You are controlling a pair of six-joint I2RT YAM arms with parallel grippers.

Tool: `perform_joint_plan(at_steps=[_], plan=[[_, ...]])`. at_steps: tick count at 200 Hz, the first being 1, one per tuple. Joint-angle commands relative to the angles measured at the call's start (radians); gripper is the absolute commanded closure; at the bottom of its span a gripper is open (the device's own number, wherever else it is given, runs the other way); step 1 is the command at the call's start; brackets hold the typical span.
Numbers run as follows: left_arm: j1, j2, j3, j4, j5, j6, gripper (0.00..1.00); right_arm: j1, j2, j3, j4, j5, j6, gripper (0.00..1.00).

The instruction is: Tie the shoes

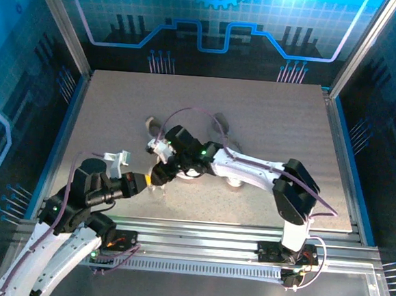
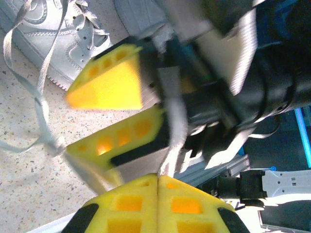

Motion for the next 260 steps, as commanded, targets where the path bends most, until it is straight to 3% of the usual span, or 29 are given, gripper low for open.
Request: perform_joint_plan(at_steps=[1,25,51,94,140,215,227,248,260], plan=[[-0.008,-0.012,0.015,-0.045,-0.024,-0.013,1.0,-0.047,-0.104,-0.064,0.013,0.031,0.026,0.49],[-0.008,-0.003,0.017,-0.022,0.025,-0.03,1.0,-0.084,-0.17,-0.15,-0.008,0.174,0.083,0.47],[-0.008,0.005,0.027,-0.025,0.028,-0.022,1.0,-0.097,-0.212,-0.259,0.024,0.245,0.115,0.46],[-0.009,0.008,0.002,-0.014,0.027,-0.041,1.0,-0.012,-0.17,-0.337,0.058,0.279,0.161,0.44],[-0.009,0.02,-0.007,-0.004,0.031,-0.062,1.0,0.068,-0.156,-0.452,0.269,0.356,0.152,0.43],[-0.009,0.03,0.009,-0.023,0.029,-0.053,1.0,0.132,0.047,-0.365,0.386,0.416,0.035,0.4],[-0.009,0.026,0.012,-0.03,0.022,-0.052,1.0,0.137,0.062,-0.356,0.391,0.442,0.022,0.47],[-0.009,0.021,0.023,-0.042,0.009,-0.049,1.0,0.141,0.013,-0.401,0.419,0.514,0.012,0.88],[-0.009,0.022,0.038,-0.054,-0.003,-0.042,1.0,0.141,-0.058,-0.465,0.464,0.574,0.012,1.0]])
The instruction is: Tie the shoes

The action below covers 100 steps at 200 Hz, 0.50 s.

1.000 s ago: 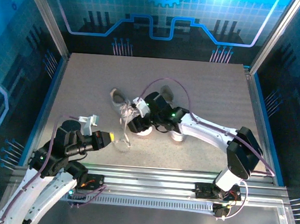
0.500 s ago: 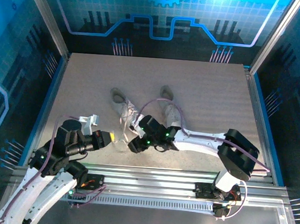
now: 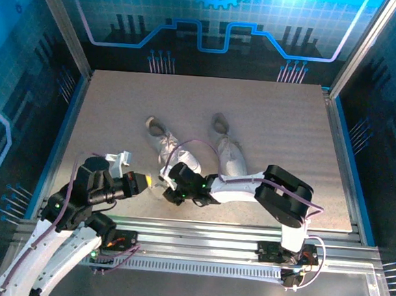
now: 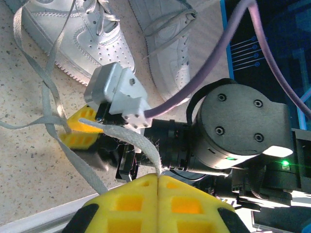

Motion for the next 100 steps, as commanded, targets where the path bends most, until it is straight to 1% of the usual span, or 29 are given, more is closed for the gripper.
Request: perform_joint_plan(at_steps=[1,22,47,77,100], plan=[[-0.008,-0.008,0.038,-0.035,-0.011,0.012,1.0,0.01,-0.108,-0.075,0.096,0.13,-0.024,1.0],[-0.008,-0.002,0.071,-0.062,-0.045,0.024,1.0,-0.006,-0.257,-0.193,0.137,0.203,-0.022,1.0],[-0.008,0.011,0.104,-0.079,-0.08,0.034,1.0,-0.05,-0.428,-0.276,0.115,0.241,-0.014,1.0],[-0.006,0.038,0.122,-0.107,-0.114,0.041,1.0,-0.133,-0.582,-0.325,0.058,0.206,0.008,1.0],[-0.006,0.051,0.104,-0.135,-0.133,0.031,1.0,-0.189,-0.651,-0.341,0.021,0.158,0.025,1.0]])
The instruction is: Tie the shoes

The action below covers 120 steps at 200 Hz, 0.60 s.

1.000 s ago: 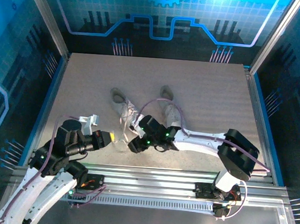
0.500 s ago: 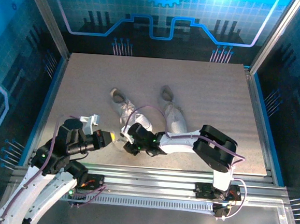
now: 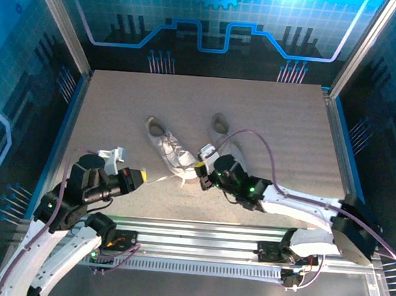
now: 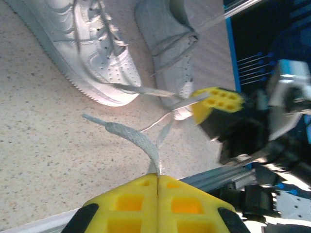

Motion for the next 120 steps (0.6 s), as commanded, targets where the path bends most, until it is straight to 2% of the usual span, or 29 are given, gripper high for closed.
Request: perform_joint_plan(at_steps=[1,48,92,120], plan=[[-0.006,0.018,0.004,-0.063,-0.041,0.01,1.0,-0.048,-0.058,-0.029,-0.045,-0.028,0.028,1.0],[-0.006,0.03,-0.076,-0.064,-0.027,-0.039,1.0,-0.12,-0.095,-0.047,-0.029,-0.192,0.094,1.0],[-0.006,0.011,-0.078,-0.078,-0.052,-0.042,1.0,-0.144,-0.115,-0.038,-0.102,-0.162,0.15,0.98],[-0.006,0.015,-0.068,-0.031,-0.007,0.003,1.0,-0.144,-0.087,-0.032,-0.169,-0.182,0.153,0.97]])
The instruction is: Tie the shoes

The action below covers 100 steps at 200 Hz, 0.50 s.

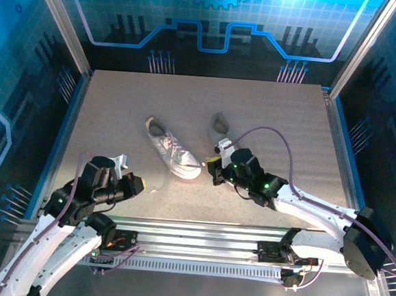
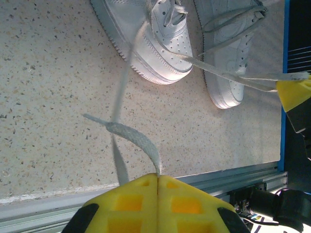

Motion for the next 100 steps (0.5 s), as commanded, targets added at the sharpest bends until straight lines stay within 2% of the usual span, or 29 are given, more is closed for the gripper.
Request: perform_joint_plan(at_steps=[1,47,63,78,100], plan=[[-0.006,-0.009,0.016,0.031,0.027,0.03,1.0,-0.01,0.012,0.001,-0.08,-0.025,0.03,0.97],[-0.006,0.037,0.044,0.067,0.087,0.137,1.0,0.006,0.113,0.019,-0.177,-0.123,0.044,0.9],[-0.006,0.077,0.068,0.066,0.107,0.198,1.0,0.022,0.135,0.028,-0.208,-0.129,0.047,0.83],[-0.005,0.123,0.089,0.068,0.115,0.253,1.0,0.032,0.138,0.038,-0.231,-0.122,0.051,0.7],[-0.004,0.202,0.122,0.086,0.126,0.319,1.0,0.035,0.126,0.067,-0.279,-0.088,0.058,0.65]])
